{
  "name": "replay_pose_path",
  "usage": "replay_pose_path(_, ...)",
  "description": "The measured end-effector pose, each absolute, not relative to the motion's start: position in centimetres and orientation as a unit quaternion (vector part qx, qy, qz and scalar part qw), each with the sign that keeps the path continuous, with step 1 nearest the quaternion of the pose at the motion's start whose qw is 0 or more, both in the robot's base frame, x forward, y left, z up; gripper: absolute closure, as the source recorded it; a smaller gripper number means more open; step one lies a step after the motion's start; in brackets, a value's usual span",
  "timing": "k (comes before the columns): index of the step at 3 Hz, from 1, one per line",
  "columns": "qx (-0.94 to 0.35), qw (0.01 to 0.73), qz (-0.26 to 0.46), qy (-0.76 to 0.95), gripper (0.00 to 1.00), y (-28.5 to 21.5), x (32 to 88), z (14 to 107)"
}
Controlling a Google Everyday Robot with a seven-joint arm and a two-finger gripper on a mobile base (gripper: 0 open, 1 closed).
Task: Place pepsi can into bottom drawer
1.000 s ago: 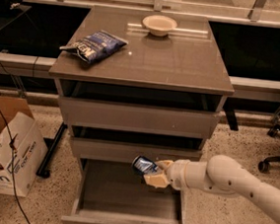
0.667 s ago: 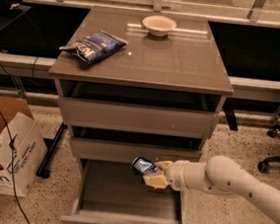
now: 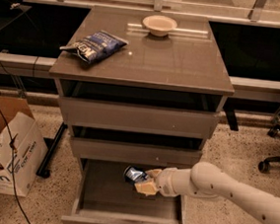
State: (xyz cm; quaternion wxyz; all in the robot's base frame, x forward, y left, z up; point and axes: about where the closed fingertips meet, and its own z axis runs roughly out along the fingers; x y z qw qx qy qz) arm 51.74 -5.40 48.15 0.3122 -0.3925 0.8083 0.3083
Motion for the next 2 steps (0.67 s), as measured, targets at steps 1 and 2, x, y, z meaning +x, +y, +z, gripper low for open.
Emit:
replay_pose_path(1, -0.36, 0.306, 0.307, 0.826, 1.0, -3.9, 52.4, 41.9)
replay_pose_path(2, -0.333, 0.307, 0.311, 0.835, 1.0, -3.3, 53.0, 38.2)
